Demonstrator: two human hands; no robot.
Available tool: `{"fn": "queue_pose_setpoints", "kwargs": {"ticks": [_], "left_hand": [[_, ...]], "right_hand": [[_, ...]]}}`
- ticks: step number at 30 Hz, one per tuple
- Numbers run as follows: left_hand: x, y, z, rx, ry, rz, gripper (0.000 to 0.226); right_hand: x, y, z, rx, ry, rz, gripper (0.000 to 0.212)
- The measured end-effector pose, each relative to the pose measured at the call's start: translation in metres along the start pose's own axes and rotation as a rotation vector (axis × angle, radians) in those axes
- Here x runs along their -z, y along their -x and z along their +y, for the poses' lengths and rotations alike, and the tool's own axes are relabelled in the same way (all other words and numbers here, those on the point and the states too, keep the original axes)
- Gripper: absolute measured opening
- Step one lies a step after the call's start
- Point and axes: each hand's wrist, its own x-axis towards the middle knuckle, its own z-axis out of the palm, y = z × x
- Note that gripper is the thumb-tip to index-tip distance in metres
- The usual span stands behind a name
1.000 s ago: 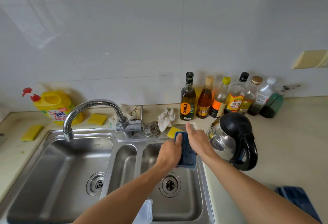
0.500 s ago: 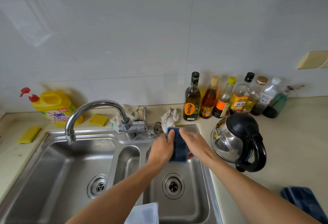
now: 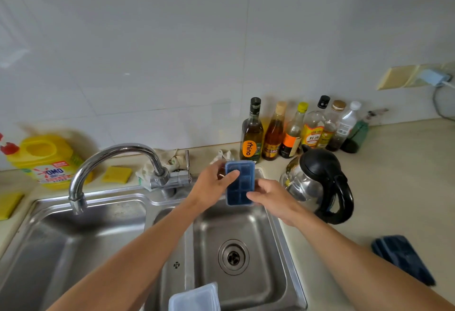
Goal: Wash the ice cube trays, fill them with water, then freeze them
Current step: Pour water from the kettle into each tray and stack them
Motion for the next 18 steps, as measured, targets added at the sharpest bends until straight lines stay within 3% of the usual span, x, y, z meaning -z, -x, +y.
{"fn": "queue_pose_setpoints", "kwargs": {"ticks": [6,18], "left_hand": [[-0.003,0.005,0.006,-0.035,-0.069,-0.022,0.030],[-0.053,0.033,0.036,0.047,-0.132,0.046,0.022]], "right_hand": [[-0.002,0.014,0.005,-0.001,-0.005,0.042,0.018],[0.030,0.046,0.034,-0.040,-0.060,-0.096,0.018]]}}
